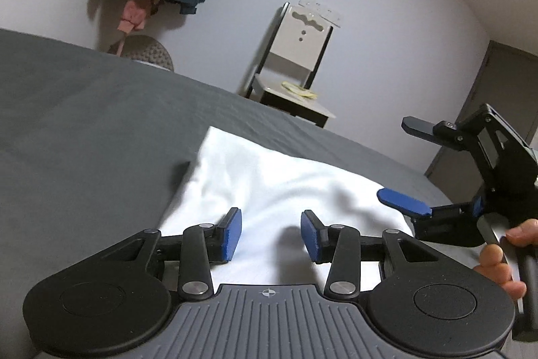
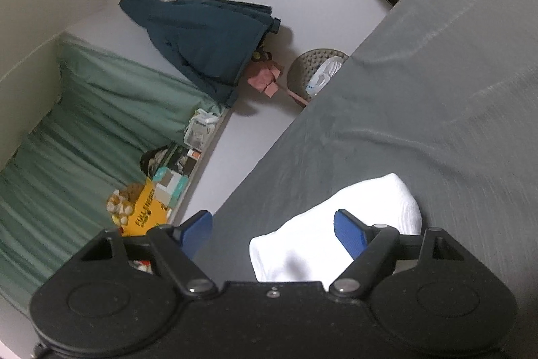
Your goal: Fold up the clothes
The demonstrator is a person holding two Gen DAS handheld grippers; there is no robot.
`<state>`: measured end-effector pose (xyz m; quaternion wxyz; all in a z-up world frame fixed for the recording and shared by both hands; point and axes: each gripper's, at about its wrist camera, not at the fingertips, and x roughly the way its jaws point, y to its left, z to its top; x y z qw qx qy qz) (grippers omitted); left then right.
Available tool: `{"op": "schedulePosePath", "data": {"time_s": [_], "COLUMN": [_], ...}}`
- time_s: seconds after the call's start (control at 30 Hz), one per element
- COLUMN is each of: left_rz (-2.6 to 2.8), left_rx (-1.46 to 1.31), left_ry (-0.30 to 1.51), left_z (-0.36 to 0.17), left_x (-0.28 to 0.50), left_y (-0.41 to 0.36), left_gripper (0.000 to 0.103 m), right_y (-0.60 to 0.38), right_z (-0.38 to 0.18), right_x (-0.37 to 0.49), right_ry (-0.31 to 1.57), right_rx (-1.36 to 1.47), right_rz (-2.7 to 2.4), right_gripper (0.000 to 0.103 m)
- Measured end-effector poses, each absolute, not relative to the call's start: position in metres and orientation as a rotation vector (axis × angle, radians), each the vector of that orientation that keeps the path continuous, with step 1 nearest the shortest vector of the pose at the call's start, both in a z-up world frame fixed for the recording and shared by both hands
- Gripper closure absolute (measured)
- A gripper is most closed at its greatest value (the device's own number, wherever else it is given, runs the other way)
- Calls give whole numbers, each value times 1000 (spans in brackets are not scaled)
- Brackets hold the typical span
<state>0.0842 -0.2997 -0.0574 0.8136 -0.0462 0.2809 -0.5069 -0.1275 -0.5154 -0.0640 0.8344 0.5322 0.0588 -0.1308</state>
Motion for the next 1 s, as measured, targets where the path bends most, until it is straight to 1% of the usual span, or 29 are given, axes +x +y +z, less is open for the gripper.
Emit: {"op": "schedulePosePath", "data": {"time_s": [0.13, 0.2, 0.3, 0.47, 0.57, 0.63, 0.7, 0.8, 0.87, 0.93, 1.0], "left_rz": [-1039, -1051, -1016, -999, -989, -1003, -1008, -970, -963, -962, -935], "left_rx": [-90, -29, 111, 49, 92, 149, 189, 229, 207, 197, 211], "left_ry": [513, 513, 593, 601, 517, 478, 538, 640, 628, 600, 561], "left_z": [-36, -30, -39, -34, -21, -20, -29, -39, -39, -35, -34], "left_x": [76, 69, 66, 61, 44, 32, 29, 29, 22, 11, 2], "left_y": [-285, -282, -283, -262, -251, -243, -242, -236, -226, -214, -205], "left_gripper": [59, 59, 59, 59, 59, 59, 59, 59, 59, 59, 59], "right_y": [-511, -501, -480, -451, -426, -409, -393, -380, -371, -365, -353], "right_z": [-55, -41, -28, -30, -14, -10, -13, -34, -34, -23, -16], "right_x": [-139, -141, -135, -125, -130, -128, -118, -101, -100, -106, -119], "right_ry": [131, 183, 300, 460, 442, 451, 489, 596, 628, 599, 566], "right_rx": [1139, 1039, 860, 700, 636, 586, 533, 508, 477, 483, 470], "right_rz": [-310, -368, -428, -455, -480, -473, -468, -440, -471, -482, -548], "right_gripper": [19, 13, 13, 12, 12, 8, 7, 7, 7, 7, 0]}}
